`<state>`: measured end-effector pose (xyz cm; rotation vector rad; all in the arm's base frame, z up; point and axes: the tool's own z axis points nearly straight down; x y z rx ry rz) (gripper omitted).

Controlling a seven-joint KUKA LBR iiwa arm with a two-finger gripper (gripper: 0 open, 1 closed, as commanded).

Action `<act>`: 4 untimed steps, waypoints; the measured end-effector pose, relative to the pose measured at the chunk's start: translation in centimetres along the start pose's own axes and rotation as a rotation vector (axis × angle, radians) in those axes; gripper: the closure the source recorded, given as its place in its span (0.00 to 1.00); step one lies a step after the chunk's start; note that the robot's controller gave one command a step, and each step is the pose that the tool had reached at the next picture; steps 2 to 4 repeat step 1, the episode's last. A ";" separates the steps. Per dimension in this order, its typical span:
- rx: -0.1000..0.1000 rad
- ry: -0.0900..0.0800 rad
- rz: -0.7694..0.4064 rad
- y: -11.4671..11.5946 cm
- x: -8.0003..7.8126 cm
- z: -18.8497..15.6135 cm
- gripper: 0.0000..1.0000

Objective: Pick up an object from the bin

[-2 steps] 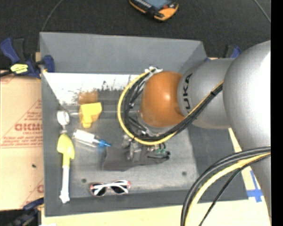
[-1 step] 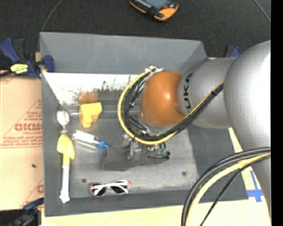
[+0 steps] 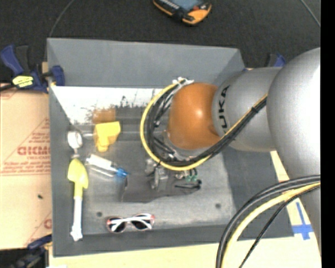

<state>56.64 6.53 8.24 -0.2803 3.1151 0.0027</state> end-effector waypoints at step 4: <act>0.000 0.005 0.001 0.0 0.1 -1.2 1.00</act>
Offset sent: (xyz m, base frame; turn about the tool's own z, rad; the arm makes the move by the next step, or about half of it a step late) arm -0.0002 -0.0001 0.0689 0.0005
